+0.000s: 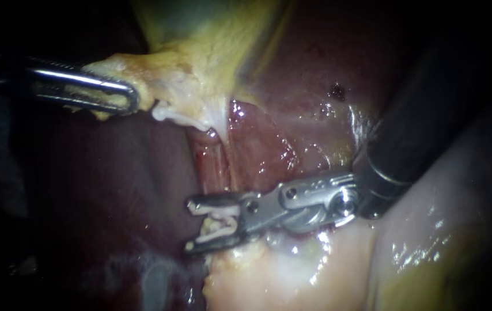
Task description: Clipping second clip right tube
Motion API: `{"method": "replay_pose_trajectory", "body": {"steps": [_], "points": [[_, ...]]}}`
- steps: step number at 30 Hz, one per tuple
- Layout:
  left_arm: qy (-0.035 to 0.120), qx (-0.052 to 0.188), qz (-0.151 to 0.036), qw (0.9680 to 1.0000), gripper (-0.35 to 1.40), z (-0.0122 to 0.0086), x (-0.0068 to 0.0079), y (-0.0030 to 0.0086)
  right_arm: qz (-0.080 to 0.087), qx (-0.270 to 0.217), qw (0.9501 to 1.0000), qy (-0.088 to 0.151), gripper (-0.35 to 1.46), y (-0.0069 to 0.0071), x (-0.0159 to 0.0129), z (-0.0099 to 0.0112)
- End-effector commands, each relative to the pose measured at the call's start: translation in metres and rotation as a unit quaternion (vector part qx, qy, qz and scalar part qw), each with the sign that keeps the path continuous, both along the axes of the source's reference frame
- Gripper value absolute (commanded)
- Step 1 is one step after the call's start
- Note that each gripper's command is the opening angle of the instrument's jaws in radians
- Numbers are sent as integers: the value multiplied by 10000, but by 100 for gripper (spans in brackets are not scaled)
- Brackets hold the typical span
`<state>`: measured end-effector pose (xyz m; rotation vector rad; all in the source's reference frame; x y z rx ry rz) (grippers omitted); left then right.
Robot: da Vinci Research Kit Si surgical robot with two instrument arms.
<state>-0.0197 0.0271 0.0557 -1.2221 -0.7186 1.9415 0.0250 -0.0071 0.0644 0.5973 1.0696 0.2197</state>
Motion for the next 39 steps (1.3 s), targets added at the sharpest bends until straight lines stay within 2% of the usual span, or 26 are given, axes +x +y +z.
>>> {"method": "replay_pose_trajectory", "body": {"steps": [1,7,10,19,28,39], "points": [[-5,2,5,10000,-35,0,0,0,17,-21,10000,2,46,3,-5,-3],[-6,4,5,10000,-35,-1,1,0,108,-63,9999,-53,46,17,-31,-15],[-6,4,5,10000,-35,-2,2,0,97,-43,9999,-63,45,22,-39,-19],[-7,5,6,10000,-35,-3,3,-1,148,-47,9998,-99,44,32,-55,-22],[-5,5,3,10000,-35,-6,2,-2,224,-85,9997,-62,44,35,-46,-8],[-3,5,1,10000,-35,-8,1,-3,340,14,9993,-127,46,21,-17,24]]}}
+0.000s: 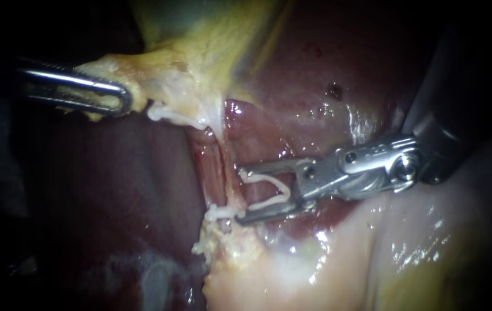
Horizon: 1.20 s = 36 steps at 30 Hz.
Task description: Clipping second clip right tube
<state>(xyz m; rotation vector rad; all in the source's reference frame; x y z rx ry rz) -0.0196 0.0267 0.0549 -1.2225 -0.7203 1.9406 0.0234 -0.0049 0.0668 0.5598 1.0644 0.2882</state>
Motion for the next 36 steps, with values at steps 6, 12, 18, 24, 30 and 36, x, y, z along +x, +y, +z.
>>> {"method": "replay_pose_trajectory", "body": {"steps": [6,12,18,24,30,36], "points": [[2,0,-1,10000,-35,0,0,0,78,109,9999,74,47,-4,13,11],[3,0,-2,10000,-35,0,0,0,206,272,9992,214,47,-5,28,17],[3,-1,-2,10000,-35,0,0,0,270,373,9984,341,48,-8,41,24],[4,-2,-4,10000,-35,0,-1,-1,281,428,9980,379,48,-11,51,32],[4,-2,-4,10000,-35,0,-1,-1,307,512,9970,497,48,-11,54,33],[3,-3,-2,10000,-35,1,-1,0,253,678,9947,725,48,-17,54,26]]}}
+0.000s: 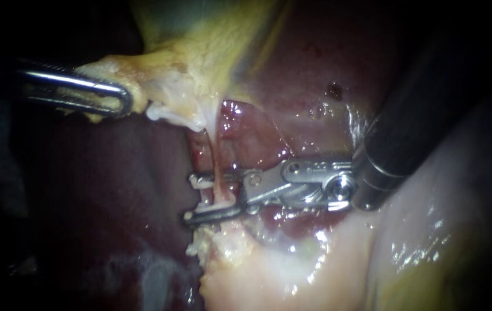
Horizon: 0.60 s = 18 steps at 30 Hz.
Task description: Clipping second clip right tube
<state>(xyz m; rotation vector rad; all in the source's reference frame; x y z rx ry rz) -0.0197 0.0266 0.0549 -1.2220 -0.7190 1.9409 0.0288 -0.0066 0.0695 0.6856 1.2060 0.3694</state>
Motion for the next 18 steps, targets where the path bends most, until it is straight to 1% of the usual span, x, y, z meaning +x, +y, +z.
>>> {"method": "replay_pose_trajectory", "body": {"steps": [1,8,10,15,18], "points": [[-2,0,3,10000,-35,1,0,0,3,30,10000,55,48,-1,1,-4],[-10,0,15,10000,-35,6,3,3,-106,216,9988,417,48,-12,8,-32],[-10,0,16,10000,-35,6,4,3,-162,237,9984,493,48,-13,10,-40],[-11,0,16,10000,-35,6,4,3,-138,271,9974,652,48,-14,12,-64],[-10,0,16,10000,-35,6,4,3,-133,292,9972,672,48,-13,13,-73]]}}
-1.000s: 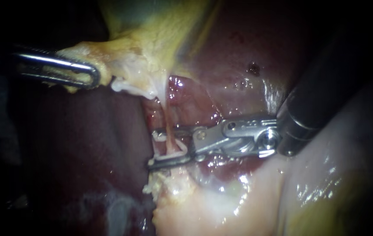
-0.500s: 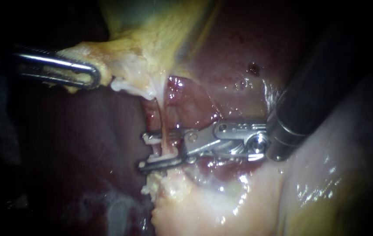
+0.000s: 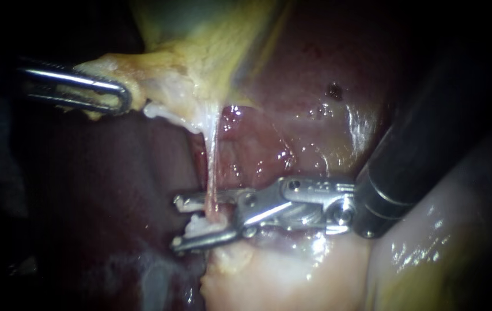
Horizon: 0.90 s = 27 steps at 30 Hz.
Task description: Clipping second clip right tube
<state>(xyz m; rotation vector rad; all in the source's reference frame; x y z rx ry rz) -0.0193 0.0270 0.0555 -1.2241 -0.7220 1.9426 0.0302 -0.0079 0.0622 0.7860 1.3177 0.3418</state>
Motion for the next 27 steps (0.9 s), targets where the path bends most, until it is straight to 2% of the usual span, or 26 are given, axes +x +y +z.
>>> {"method": "replay_pose_trajectory", "body": {"steps": [1,11,18,20,27], "points": [[1,2,1,10000,-35,0,0,0,-5,4,10000,-5,48,0,0,-1],[0,2,1,10000,-35,0,0,0,3,115,9999,-43,42,3,-3,2],[0,2,1,10000,-35,0,0,0,4,222,9997,-79,18,6,-9,10],[1,2,1,10000,-35,0,0,0,27,213,9997,-94,7,7,-11,13],[1,2,0,10000,-35,0,0,0,108,192,9997,-146,-12,12,-15,19]]}}
